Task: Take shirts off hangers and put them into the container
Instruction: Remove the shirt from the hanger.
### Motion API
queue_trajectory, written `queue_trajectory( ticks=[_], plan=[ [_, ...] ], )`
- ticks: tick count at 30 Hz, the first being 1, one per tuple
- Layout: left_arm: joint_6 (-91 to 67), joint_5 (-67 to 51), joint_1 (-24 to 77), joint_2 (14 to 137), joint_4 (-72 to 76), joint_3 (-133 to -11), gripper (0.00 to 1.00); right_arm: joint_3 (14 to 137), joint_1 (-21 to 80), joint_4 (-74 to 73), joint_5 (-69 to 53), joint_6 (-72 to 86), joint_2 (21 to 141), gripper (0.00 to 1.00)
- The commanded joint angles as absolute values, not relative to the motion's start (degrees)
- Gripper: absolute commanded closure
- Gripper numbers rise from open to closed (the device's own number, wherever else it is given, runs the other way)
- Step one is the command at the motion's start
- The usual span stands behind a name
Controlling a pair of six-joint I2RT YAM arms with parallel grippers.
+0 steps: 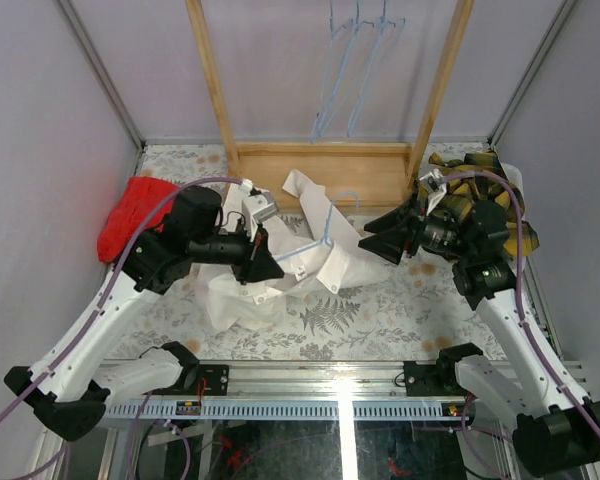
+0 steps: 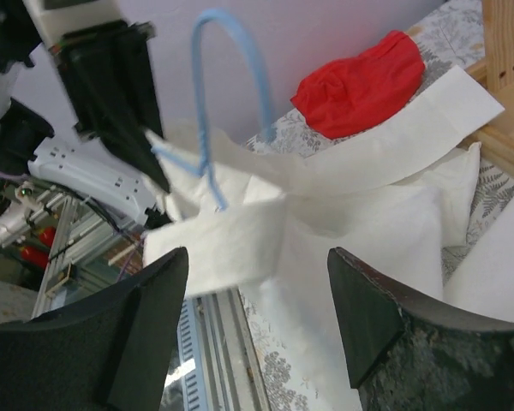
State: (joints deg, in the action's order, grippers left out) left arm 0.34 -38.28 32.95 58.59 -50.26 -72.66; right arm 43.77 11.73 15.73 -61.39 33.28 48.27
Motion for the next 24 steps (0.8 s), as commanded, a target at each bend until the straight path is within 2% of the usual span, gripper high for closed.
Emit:
queue_trajectory(
  ticks=[1, 4, 8, 14, 24],
  plan=[
    [-4.49, -37.39, 39.84, 59.46, -40.63, -71.22, 1.00, 44.81, 17.99, 19.45, -48.74, 36.41, 49.09, 0.27],
    [-5.92, -31.08, 45.65, 61.88, -39.08, -71.29, 1.00, 43.97, 22.29, 21.59, -40.66, 38.43, 49.19, 0.27],
    [-10.16, -23.31, 48.52, 61.67, -33.98, -69.22, 1.00, 39.46, 25.92, 24.88, -31.14, 41.35, 46.72, 0.30],
    [-14.06, -19.05, 48.71, 59.66, -28.41, -66.70, 1.00, 34.24, 27.17, 24.39, -27.16, 42.35, 42.93, 0.30],
    [-14.06, -14.73, 50.98, 62.70, -30.10, -67.85, 1.00, 35.86, 29.45, 21.09, -21.13, 37.74, 41.93, 0.28]
  ],
)
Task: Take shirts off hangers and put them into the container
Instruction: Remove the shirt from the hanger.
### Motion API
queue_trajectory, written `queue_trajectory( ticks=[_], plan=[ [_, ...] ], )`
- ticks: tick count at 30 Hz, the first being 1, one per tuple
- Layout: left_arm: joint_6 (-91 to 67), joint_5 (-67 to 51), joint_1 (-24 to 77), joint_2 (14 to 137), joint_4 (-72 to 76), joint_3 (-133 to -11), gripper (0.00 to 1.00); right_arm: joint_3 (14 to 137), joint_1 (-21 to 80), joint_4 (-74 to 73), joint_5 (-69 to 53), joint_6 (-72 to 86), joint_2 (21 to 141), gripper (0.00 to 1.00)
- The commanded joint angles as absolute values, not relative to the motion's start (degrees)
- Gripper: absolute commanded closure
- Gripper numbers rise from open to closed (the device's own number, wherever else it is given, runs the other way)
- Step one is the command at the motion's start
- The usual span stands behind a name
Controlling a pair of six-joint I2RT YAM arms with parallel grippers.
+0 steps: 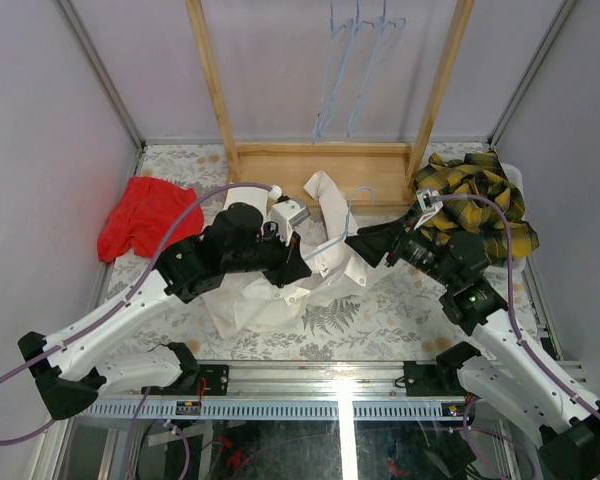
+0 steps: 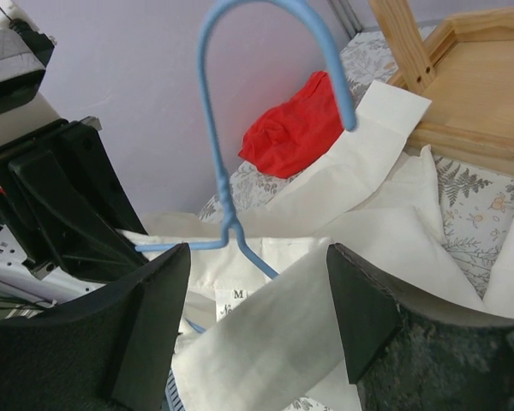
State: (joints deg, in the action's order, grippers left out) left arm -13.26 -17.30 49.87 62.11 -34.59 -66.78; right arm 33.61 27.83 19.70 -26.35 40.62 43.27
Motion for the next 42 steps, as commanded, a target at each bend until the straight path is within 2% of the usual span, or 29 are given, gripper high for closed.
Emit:
queue_trajectory(
  ticks=[1, 6, 13, 18, 19, 20, 21, 24, 28, 34, 42],
  plan=[
    [-13.99, -14.50, 51.21, 62.89, -30.18, -67.92, 1.00, 36.12, 29.93, 20.96, -19.93, 37.40, 42.07, 0.28],
    [-13.99, -13.49, 52.20, 63.88, -30.41, -68.54, 1.00, 37.27, 32.14, 20.25, -14.44, 37.09, 43.36, 0.33],
    [-13.80, -11.73, 53.11, 65.27, -31.02, -69.58, 1.00, 37.01, 36.19, 24.49, -10.46, 39.57, 46.46, 0.49],
    [-13.75, -8.58, 53.68, 65.81, -32.78, -70.22, 0.99, 36.41, 37.95, 24.21, -5.76, 38.47, 45.42, 0.85],
    [-13.98, -7.61, 53.71, 65.71, -33.27, -70.26, 0.91, 35.93, 37.97, 24.52, -4.88, 38.17, 44.68, 0.90],
    [-14.49, -6.22, 53.71, 65.39, -33.57, -70.23, 0.72, 35.63, 37.97, 24.75, -4.73, 37.48, 44.11, 0.95],
    [-14.98, -4.90, 53.70, 65.01, -33.79, -70.15, 0.63, 35.63, 37.99, 24.31, -4.93, 36.23, 43.85, 0.99],
    [-16.36, -1.78, 53.70, 63.07, -33.84, -70.41, 0.42, 37.33, 38.05, 18.89, -5.28, 31.64, 43.98, 1.00],
    [-17.18, 2.57, 53.72, 60.18, -35.87, -72.99, 0.27, 39.06, 38.06, 12.06, -1.57, 25.67, 44.02, 1.00],
    [-16.73, 8.84, 53.70, 60.47, -46.03, -77.28, 0.25, 39.63, 38.06, 11.13, 2.43, 22.52, 43.25, 1.00],
    [-23.25, 8.26, 53.88, 63.23, -44.54, -73.38, 0.24, 39.99, 38.05, 12.61, 0.54, 24.63, 44.72, 1.00]
  ],
)
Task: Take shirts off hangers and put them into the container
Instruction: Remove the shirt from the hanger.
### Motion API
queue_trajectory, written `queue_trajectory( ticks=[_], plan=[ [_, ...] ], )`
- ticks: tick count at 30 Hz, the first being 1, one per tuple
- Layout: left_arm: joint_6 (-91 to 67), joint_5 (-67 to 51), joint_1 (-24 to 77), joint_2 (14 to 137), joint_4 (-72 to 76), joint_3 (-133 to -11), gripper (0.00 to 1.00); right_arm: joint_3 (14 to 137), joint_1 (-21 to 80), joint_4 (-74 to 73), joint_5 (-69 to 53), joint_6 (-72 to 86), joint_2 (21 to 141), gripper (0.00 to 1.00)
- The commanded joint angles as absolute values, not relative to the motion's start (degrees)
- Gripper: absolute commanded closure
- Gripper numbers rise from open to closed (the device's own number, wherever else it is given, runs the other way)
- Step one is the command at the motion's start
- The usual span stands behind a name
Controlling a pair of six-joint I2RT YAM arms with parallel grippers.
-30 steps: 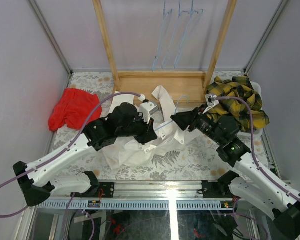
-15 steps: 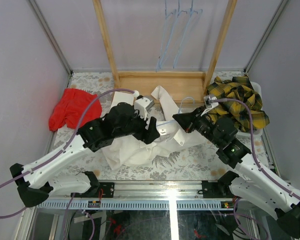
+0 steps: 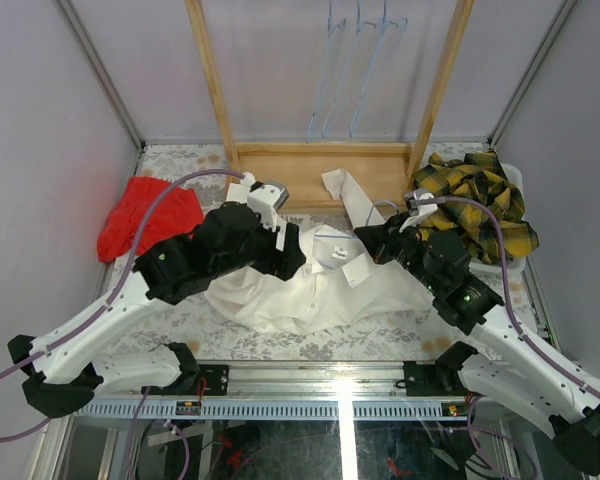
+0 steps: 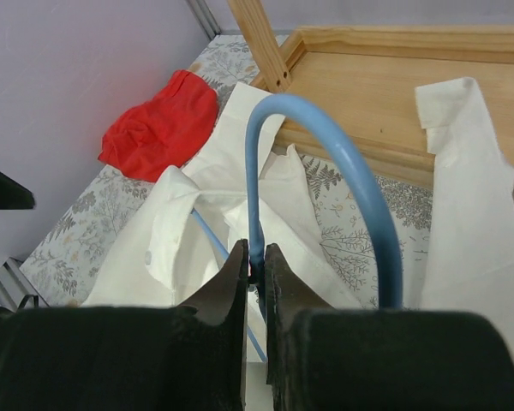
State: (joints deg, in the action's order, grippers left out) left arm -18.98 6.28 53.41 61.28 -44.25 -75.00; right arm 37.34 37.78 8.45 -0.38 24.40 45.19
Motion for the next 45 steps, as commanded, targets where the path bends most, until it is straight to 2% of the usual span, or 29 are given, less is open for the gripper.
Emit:
queue_trajectory(
  ticks=[1, 7, 14, 17, 20, 24, 27, 28, 35, 40, 45],
  plan=[
    [-23.88, 8.21, 54.06, 63.92, -44.06, -73.20, 0.23, 39.79, 38.06, 12.94, 0.60, 24.94, 44.63, 1.00],
    [-25.61, 11.26, 55.70, 67.96, -40.84, -71.47, 0.12, 39.03, 38.00, 14.11, -1.43, 25.73, 43.77, 1.00],
    [-27.17, 18.21, 55.97, 68.74, -36.72, -67.58, 0.14, 38.45, 38.06, 16.30, -8.36, 28.22, 41.47, 1.00],
    [-27.14, 21.31, 55.94, 67.87, -35.87, -66.22, 0.19, 38.70, 38.06, 15.86, -12.84, 28.43, 40.61, 1.00],
    [-26.60, 22.57, 55.91, 66.97, -35.03, -65.87, 0.36, 39.19, 38.06, 13.28, -15.52, 27.49, 39.89, 1.00],
    [-26.46, 25.48, 55.94, 64.85, -35.73, -66.14, 0.80, 38.61, 38.03, 7.98, -13.30, 25.08, 38.39, 1.00],
    [-26.35, 29.27, 55.91, 62.24, -36.98, -66.13, 0.97, 37.49, 38.04, 3.02, -10.15, 22.30, 37.00, 1.00],
    [-26.29, 30.78, 55.93, 61.44, -37.90, -66.28, 1.00, 36.85, 38.03, 2.34, -10.34, 21.36, 36.46, 1.00],
    [-25.84, 37.02, 54.49, 59.44, -43.90, -67.04, 1.00, 33.05, 38.05, 4.12, -13.36, 18.18, 29.87, 1.00],
    [-26.02, 34.92, 51.04, 58.71, -44.68, -65.64, 1.00, 29.00, 37.98, 10.54, -13.34, 19.00, 23.79, 1.00],
    [-25.11, 30.73, 45.95, 57.76, -45.21, -65.40, 1.00, 27.54, 38.04, 10.13, -11.63, 19.41, 21.62, 1.00]
  ],
)
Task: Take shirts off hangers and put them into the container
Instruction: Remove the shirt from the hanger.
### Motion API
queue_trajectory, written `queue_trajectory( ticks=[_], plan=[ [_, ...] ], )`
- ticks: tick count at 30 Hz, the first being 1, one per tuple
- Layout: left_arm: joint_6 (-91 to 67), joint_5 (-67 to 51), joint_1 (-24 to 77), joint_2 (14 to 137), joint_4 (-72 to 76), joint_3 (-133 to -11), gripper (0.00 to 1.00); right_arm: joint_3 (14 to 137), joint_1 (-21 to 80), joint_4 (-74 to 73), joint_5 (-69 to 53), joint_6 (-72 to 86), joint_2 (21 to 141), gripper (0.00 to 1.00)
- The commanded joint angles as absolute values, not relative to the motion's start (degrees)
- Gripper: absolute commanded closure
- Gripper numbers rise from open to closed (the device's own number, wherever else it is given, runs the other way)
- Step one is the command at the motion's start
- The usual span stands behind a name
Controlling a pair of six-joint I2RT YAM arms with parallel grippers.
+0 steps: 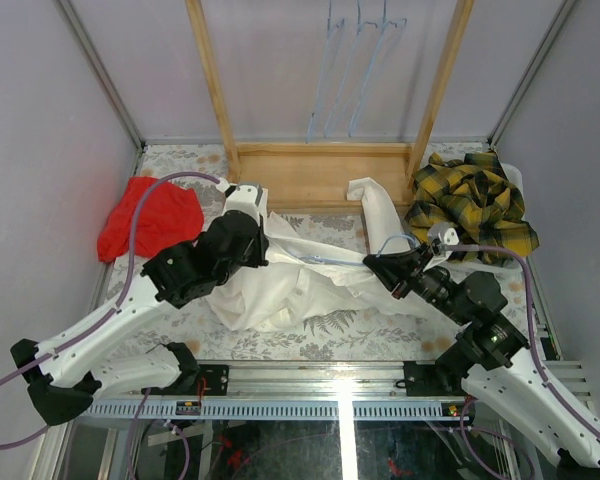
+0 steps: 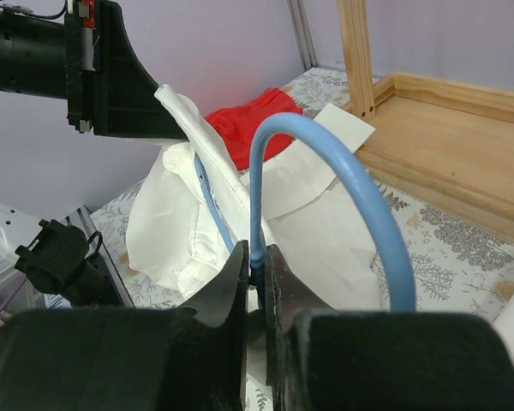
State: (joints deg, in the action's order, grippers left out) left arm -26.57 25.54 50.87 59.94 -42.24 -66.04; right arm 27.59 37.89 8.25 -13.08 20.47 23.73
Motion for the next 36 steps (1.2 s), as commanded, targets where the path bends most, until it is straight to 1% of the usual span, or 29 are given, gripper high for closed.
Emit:
queue_trajectory(
  ticks=[1, 3, 6, 8, 13, 17, 20, 22, 25, 30, 33, 36],
  plan=[
    [-24.35, 29.09, 45.36, 57.69, -45.07, -65.47, 1.00, 27.39, 38.00, 10.03, -10.63, 19.84, 21.53, 1.00],
    [-23.07, 24.58, 44.63, 58.38, -44.88, -65.75, 1.00, 26.81, 38.05, 11.07, -8.17, 21.42, 21.09, 1.00],
    [-22.76, 20.99, 44.53, 60.45, -45.75, -66.73, 1.00, 24.55, 38.05, 16.29, -6.16, 23.82, 20.07, 1.00],
    [-21.54, 17.77, 44.58, 61.45, -45.57, -66.96, 1.00, 23.01, 38.01, 19.71, -2.28, 26.22, 18.85, 1.00],
    [-22.75, 14.67, 44.54, 61.33, -43.81, -65.48, 1.00, 17.88, 38.03, 27.57, 4.42, 29.26, 14.51, 1.00],
    [-22.07, 11.39, 44.56, 62.06, -43.40, -65.44, 1.00, 17.51, 38.04, 27.05, 5.84, 29.36, 13.81, 1.00],
    [-18.72, 2.37, 44.59, 63.41, -43.33, -67.00, 1.00, 17.32, 37.99, 27.45, 6.32, 29.53, 14.16, 1.00],
    [-20.14, 3.78, 44.61, 63.85, -43.53, -67.48, 1.00, 17.48, 37.99, 27.68, 4.49, 28.87, 14.83, 1.00],
    [-22.76, 11.41, 44.52, 63.46, -44.69, -68.29, 0.99, 18.26, 38.03, 27.33, -1.54, 26.63, 16.30, 1.00],
    [-24.21, 19.56, 42.04, 61.32, -46.20, -69.61, 0.99, 24.07, 38.05, 16.03, -12.10, 20.15, 20.02, 1.00],
    [-22.82, 17.87, 37.03, 60.72, -46.62, -69.70, 1.00, 26.33, 38.01, 12.60, -15.16, 18.06, 20.58, 1.00],
    [-21.62, 13.96, 34.31, 61.59, -47.24, -68.78, 1.00, 24.07, 38.05, 18.41, -14.32, 19.57, 18.45, 1.00]
  ],
)
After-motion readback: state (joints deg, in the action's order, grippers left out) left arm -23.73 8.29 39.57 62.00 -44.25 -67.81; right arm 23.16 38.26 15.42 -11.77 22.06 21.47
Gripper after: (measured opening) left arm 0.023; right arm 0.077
